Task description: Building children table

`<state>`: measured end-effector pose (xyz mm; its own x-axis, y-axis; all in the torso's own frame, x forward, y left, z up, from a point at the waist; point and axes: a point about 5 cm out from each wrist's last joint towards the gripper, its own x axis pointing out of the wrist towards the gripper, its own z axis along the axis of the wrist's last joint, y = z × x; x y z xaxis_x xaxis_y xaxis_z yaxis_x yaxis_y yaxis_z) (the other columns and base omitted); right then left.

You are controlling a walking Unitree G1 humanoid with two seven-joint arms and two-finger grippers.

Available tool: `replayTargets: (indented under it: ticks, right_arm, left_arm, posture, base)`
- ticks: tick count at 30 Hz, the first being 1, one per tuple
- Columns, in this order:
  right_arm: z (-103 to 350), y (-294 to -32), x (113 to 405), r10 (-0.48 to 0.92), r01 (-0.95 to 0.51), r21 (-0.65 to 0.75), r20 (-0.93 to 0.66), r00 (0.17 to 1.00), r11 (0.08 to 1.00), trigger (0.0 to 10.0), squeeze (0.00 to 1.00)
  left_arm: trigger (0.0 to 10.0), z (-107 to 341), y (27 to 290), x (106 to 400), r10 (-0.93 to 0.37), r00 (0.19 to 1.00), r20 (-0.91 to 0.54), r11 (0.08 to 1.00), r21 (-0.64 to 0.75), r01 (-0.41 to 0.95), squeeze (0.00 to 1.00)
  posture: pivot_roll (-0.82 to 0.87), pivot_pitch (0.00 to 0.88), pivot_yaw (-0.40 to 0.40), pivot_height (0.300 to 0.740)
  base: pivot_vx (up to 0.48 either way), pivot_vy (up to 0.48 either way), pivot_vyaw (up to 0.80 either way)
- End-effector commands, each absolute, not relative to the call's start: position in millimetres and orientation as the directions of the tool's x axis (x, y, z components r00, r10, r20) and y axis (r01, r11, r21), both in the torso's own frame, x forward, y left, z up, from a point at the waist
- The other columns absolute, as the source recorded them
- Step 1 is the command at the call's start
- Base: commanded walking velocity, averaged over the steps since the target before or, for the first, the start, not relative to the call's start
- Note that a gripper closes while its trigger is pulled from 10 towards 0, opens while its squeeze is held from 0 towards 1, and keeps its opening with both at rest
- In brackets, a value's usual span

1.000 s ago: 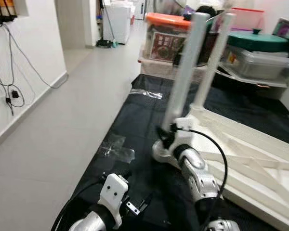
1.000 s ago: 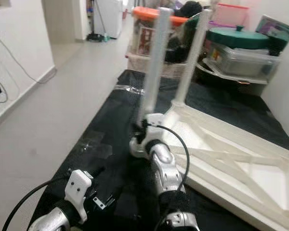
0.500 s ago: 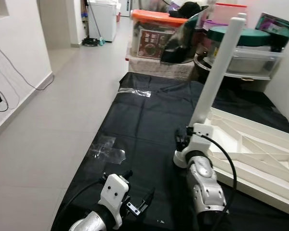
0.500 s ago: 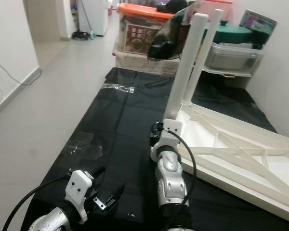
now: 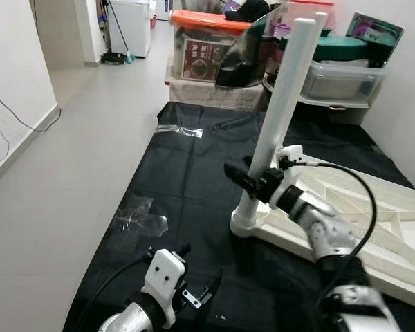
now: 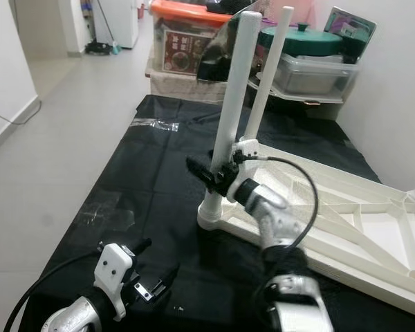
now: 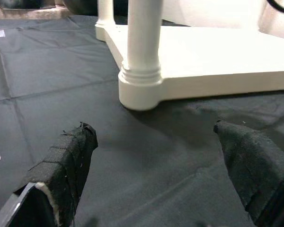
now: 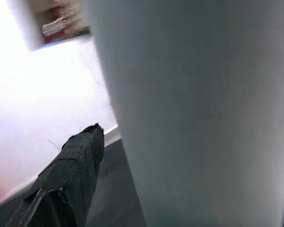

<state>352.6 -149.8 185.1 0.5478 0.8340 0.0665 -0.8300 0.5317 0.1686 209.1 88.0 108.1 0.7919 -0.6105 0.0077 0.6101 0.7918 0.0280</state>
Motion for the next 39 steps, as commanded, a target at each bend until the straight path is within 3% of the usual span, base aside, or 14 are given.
replayTargets:
  ticks: [1, 6, 11, 12, 19, 20, 22, 24, 25, 26, 27, 29, 35, 39]
  right_arm:
    - [178, -128, 345, 0.946, -0.933, 0.175, 0.025, 0.323, 0.314, 10.0, 0.00]
    - [174, -105, 350, 0.988, -0.978, 0.141, -0.055, 0.145, 0.152, 10.0, 0.00]
    - [174, -103, 351, 0.990, -0.981, 0.140, -0.060, 0.124, 0.131, 10.0, 0.00]
    - [173, -99, 350, 0.993, -0.984, 0.137, -0.051, 0.107, 0.113, 0.0, 0.00]
    - [166, -93, 347, 0.979, -0.973, 0.116, 0.027, 0.202, 0.198, 0.0, 0.00]
    - [164, -94, 351, 0.950, -0.946, 0.108, 0.037, 0.310, 0.305, 0.0, 0.00]
    - [164, -94, 351, 0.950, -0.946, 0.108, 0.037, 0.310, 0.305, 0.0, 0.00]
    - [160, -96, 359, 0.870, -0.868, 0.107, 0.045, 0.492, 0.485, 0.0, 0.00]
    - [160, -96, 359, 0.870, -0.868, 0.107, 0.045, 0.492, 0.485, 0.0, 0.00]
    - [157, -100, 364, 0.763, -0.762, 0.108, 0.041, 0.645, 0.639, 0.0, 0.00]
    - [157, -100, 364, 0.763, -0.762, 0.108, 0.041, 0.645, 0.639, 0.0, 0.00]
    - [148, -116, 369, 0.415, -0.412, 0.107, -0.012, 0.910, 0.905, 0.0, 0.00]
    - [135, -135, 343, -0.086, 0.094, 0.135, -0.058, 0.995, 0.986, 0.0, 0.00]
    - [130, -124, 332, -0.162, 0.174, 0.173, -0.085, 0.983, 0.969, 0.0, 0.00]
  left_arm:
    - [10.0, 104, 87, 210, -0.618, 0.786, -0.013, 0.786, 0.025, 0.618, 0.00]
    - [10.0, 104, 86, 209, -0.614, 0.789, -0.011, 0.789, 0.028, 0.614, 0.00]
    - [10.0, 105, 86, 209, -0.613, 0.790, -0.010, 0.789, 0.028, 0.614, 0.00]
    - [10.0, 105, 86, 208, -0.613, 0.790, -0.010, 0.790, 0.027, 0.613, 0.00]
    - [10.0, 105, 86, 207, -0.614, 0.789, -0.012, 0.789, 0.023, 0.614, 0.00]
    - [10.0, 105, 86, 207, -0.615, 0.789, -0.012, 0.788, 0.022, 0.615, 0.00]
    - [10.0, 105, 86, 207, -0.615, 0.789, -0.012, 0.788, 0.022, 0.615, 0.00]
    - [10.0, 105, 86, 207, -0.614, 0.789, -0.012, 0.789, 0.022, 0.614, 0.00]
    - [10.0, 105, 86, 207, -0.614, 0.789, -0.012, 0.789, 0.022, 0.614, 0.00]
    - [10.0, 105, 87, 207, -0.614, 0.789, -0.013, 0.789, 0.022, 0.615, 0.00]
    - [10.0, 105, 87, 207, -0.614, 0.789, -0.013, 0.789, 0.022, 0.615, 0.00]
    - [10.0, 105, 88, 207, -0.615, 0.788, -0.013, 0.788, 0.020, 0.615, 0.00]
    - [10.0, 104, 88, 207, -0.612, 0.790, -0.014, 0.790, 0.019, 0.613, 0.00]
    - [10.0, 104, 87, 206, -0.613, 0.790, -0.015, 0.790, 0.019, 0.613, 0.00]
  posture:
    - [0.24, 0.000, -0.126, 0.740]
    - [0.26, 0.000, -0.138, 0.740]
    - [0.26, 0.000, -0.138, 0.740]
    - [0.26, 0.000, -0.139, 0.740]
    - [0.25, 0.000, -0.133, 0.740]
    - [0.25, 0.000, -0.134, 0.740]
    - [0.25, 0.000, -0.134, 0.740]
    - [0.25, 0.000, -0.130, 0.740]
    - [0.25, 0.000, -0.130, 0.740]
    - [0.24, 0.000, -0.128, 0.740]
    - [0.24, 0.000, -0.128, 0.740]
    - [0.24, 0.000, -0.127, 0.740]
    - [0.24, 0.000, -0.127, 0.740]
    - [0.24, 0.000, -0.130, 0.740]
  base:
    - [0.000, 0.000, 0.00]
    - [0.000, 0.000, 0.00]
    - [0.000, 0.000, 0.00]
    - [0.000, 0.000, 0.00]
    - [0.000, 0.000, 0.00]
    - [0.000, 0.000, 0.00]
    - [0.000, 0.000, 0.00]
    - [0.000, 0.000, 0.00]
    - [0.000, 0.000, 0.00]
    - [0.000, 0.000, 0.00]
    - [0.000, 0.000, 0.00]
    - [0.000, 0.000, 0.00]
    - [0.000, 0.000, 0.00]
    - [0.000, 0.000, 0.00]
